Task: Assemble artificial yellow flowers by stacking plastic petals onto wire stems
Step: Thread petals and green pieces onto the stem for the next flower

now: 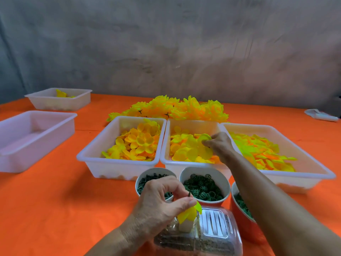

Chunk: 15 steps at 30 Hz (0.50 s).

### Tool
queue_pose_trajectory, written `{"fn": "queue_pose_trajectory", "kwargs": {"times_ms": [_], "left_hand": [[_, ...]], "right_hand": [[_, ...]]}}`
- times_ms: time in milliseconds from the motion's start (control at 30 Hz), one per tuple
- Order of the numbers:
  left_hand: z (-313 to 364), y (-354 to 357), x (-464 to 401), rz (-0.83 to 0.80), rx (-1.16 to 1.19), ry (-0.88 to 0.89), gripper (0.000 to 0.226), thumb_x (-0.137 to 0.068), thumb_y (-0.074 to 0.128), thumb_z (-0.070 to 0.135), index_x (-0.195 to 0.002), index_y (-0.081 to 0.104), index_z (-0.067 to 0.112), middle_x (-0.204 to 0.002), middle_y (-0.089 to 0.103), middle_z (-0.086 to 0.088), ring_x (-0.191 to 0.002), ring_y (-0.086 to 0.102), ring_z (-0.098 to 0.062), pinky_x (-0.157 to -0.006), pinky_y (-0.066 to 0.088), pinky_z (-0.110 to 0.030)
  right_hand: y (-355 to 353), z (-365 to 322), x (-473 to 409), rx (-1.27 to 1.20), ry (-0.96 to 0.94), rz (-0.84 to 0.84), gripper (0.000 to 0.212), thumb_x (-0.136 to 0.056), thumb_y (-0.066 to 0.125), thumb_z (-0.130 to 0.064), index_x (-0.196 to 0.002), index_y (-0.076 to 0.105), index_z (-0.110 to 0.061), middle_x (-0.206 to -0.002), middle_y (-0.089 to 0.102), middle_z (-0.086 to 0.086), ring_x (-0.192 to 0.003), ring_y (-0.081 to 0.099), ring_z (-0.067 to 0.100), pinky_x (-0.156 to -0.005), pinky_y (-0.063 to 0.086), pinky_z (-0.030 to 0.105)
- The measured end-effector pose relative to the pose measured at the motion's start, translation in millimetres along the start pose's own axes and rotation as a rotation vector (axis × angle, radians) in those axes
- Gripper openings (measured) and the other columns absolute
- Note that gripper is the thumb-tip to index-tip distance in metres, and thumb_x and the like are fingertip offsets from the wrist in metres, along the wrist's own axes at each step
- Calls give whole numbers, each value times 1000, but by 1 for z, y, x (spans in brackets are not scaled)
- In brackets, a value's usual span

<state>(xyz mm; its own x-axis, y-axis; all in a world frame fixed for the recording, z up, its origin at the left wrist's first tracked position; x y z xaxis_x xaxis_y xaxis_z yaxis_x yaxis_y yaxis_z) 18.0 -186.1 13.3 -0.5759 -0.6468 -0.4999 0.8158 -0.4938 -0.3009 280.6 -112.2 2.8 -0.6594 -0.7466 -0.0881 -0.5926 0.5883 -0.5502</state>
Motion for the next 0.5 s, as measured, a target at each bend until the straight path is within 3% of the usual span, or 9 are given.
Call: {"fn": "queue_pose_trajectory", "kwargs": {"times_ms": [200,500], "left_hand": [[1,0,2,24,-13,-10,20,-66,78,25,-58,63,35,-65,62,6,-64,57,-5,-63,46,-19],[0,0,5,45,-20,-32,29,-70,81,14,-56,62,30,-64,64,6,-64,58,-5,-64,45,-15]], "right_hand": [[-10,-8,30,-447,21,-96,10,-89,60,-7,-80,59,-13,-73,59,7,-61,57,16,-44,46,22],[2,-21,107,-538,-89,-236,8,-87,60,0,-92,63,4,-74,65,13,-53,63,16,-45,51,26]]}}
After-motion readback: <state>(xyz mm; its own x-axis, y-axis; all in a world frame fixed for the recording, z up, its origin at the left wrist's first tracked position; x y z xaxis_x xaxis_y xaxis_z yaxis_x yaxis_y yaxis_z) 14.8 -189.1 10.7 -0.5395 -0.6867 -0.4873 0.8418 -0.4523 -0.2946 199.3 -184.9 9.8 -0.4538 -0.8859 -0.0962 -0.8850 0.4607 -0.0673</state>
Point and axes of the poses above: each hand's wrist, its own x-axis away from the middle knuckle, its own y-axis out of the palm, z = x × y, the point moved 8 cm from there along -x, towards the middle knuckle
